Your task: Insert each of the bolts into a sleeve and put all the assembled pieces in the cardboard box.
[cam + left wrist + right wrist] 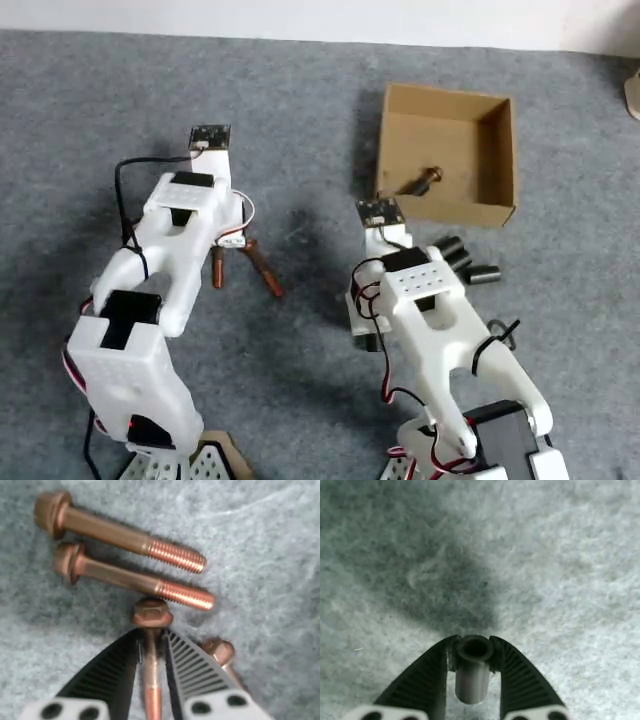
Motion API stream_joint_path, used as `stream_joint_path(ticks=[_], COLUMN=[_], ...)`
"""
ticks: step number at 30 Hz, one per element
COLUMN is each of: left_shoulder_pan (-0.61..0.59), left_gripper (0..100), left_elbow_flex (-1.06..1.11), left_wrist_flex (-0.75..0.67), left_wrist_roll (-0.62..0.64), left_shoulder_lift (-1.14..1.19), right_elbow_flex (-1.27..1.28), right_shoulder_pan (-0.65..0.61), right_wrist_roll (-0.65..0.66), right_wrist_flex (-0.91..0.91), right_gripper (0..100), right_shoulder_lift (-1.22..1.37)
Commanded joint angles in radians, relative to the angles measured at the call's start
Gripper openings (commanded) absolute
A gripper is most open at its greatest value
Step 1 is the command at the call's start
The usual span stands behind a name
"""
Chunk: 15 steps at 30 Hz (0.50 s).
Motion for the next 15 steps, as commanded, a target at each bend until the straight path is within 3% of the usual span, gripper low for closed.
stream_joint_path(ticks=[1, 7, 12, 15], left_shoulder_pan=[0.022, 0.024, 0.022, 0.021], left_gripper=[1, 0, 0, 0], left_elbow_flex=[0.016, 0.016, 0.073, 0.157], left_wrist_flex=[-0.005, -0.005, -0.009, -0.038], left_wrist_roll=[0.012, 0.021, 0.058, 0.061], left_shoulder_lift=[-0.004, -0.008, -0.125, -0.232], right_elbow_flex=[-0.005, 0.136, 0.371, 0.507], right_shoulder_pan=[-0.008, -0.027, -0.039, -0.038], right_wrist_roll=[0.009, 0.003, -0.006, -0.103], right_wrist_flex=[0.008, -0.077, -0.355, -0.544], right_gripper=[0.5, 0.5, 0.5, 0.5], right_shoulder_lift=[-0.104, -0.344, -0.570, -0.702])
